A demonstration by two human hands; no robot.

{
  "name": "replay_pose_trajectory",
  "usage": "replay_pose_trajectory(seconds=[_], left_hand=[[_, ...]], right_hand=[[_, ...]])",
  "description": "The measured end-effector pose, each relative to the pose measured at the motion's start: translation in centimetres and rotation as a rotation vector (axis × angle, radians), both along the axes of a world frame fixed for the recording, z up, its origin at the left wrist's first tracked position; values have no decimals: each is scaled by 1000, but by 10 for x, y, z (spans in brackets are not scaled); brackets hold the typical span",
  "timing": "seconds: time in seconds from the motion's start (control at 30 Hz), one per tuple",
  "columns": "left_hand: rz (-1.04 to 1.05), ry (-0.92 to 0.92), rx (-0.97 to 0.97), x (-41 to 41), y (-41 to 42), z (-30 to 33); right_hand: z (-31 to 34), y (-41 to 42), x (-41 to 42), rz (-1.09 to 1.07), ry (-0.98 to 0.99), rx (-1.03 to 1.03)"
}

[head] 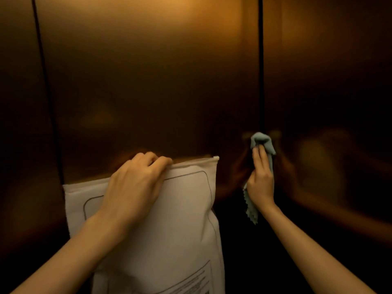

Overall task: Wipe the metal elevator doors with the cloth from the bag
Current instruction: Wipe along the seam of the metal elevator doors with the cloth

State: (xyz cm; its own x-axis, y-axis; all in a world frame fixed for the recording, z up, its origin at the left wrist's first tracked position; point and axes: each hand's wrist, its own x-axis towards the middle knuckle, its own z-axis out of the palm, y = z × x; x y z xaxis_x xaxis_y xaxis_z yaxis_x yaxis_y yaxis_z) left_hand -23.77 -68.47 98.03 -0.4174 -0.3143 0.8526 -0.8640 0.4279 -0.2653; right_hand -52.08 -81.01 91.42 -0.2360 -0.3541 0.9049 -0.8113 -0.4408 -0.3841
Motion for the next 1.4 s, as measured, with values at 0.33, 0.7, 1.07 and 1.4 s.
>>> replay_pose_trajectory(seconds=[0.33,0.7,1.07,1.4], left_hand=[[68,-113,153,8,35,-72],[210,-12,364,39,87,-159],[748,161,404,152,233,-207],[1076,373,389,250,378,-188]], right_hand=[[-178,58,4,26,-49,599],[-212,126,56,272,128,629],[-188,162,233,749,668,128],[-169,234,409,941,767,-13]])
